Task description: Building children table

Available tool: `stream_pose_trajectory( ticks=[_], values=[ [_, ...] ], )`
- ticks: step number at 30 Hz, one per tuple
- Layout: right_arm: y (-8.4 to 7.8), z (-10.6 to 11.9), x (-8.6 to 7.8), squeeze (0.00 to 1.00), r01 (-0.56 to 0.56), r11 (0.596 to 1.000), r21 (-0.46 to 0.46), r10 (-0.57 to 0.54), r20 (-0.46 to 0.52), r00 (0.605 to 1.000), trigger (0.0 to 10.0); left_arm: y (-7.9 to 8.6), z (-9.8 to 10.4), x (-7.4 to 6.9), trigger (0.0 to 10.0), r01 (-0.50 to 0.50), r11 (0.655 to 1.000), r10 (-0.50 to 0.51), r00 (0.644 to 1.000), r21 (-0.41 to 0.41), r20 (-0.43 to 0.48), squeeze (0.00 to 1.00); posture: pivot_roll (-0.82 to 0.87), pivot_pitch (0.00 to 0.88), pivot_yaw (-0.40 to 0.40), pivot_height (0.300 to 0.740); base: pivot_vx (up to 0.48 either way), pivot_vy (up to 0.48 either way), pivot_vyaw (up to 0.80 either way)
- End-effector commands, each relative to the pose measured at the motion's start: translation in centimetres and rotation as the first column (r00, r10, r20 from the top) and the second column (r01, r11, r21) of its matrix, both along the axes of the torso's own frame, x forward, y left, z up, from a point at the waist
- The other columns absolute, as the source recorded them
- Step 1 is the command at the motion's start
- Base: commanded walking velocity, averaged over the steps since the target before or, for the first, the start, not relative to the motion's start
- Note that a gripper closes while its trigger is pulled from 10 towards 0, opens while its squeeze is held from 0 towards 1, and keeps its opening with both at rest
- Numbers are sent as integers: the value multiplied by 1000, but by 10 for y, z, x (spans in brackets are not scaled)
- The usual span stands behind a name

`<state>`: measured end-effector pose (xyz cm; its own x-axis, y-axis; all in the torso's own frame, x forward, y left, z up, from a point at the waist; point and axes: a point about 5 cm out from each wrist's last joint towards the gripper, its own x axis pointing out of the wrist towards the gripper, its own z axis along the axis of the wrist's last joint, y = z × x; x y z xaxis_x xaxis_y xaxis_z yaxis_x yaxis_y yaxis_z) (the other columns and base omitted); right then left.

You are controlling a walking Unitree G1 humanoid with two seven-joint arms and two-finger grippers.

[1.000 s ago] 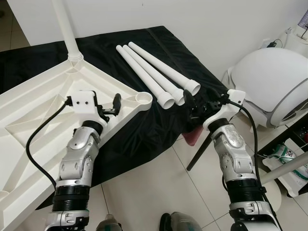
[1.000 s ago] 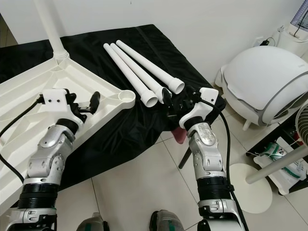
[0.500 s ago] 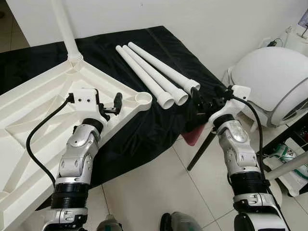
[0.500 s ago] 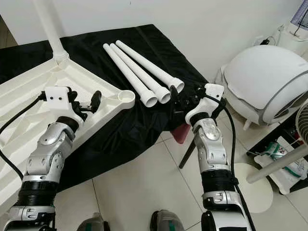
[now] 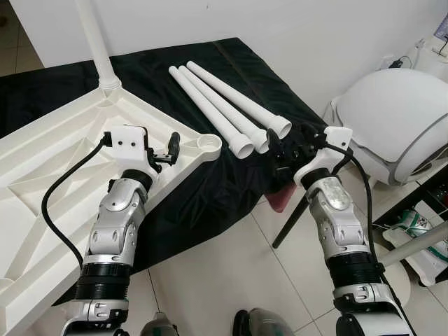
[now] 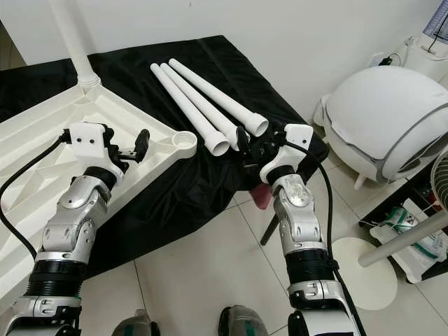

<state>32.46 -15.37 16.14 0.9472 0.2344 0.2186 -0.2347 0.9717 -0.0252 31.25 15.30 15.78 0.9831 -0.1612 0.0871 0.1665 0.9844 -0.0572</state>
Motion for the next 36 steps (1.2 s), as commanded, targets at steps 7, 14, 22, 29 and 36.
stream_pose_trajectory(
  ticks=[7,14,22,29,36],
  values=[
    [-7,4,3,0,38,998,-52,-37,25,999,10000,0,0,1,10000,-13,999,13,1000,32,15,0,-49,0,-1,740,0,0,0],
    [-9,8,3,0,44,997,-61,-41,48,998,10000,0,1,1,10000,-15,999,15,1000,37,18,0,-45,0,-3,740,0,0,199],
    [-12,10,5,0,53,999,-11,-52,40,998,10000,3,3,1,10000,-26,999,26,999,37,21,0,-41,0,-3,740,0,0,391],
    [-11,10,4,0,56,998,-15,-55,40,998,10000,3,4,1,10000,-33,999,32,999,37,27,0,-42,0,-4,740,0,0,0],
    [-12,11,5,0,62,998,-16,-61,49,997,10000,3,7,3,10000,-21,999,20,999,38,36,0,-47,0,-2,740,0,0,0]
  ],
)
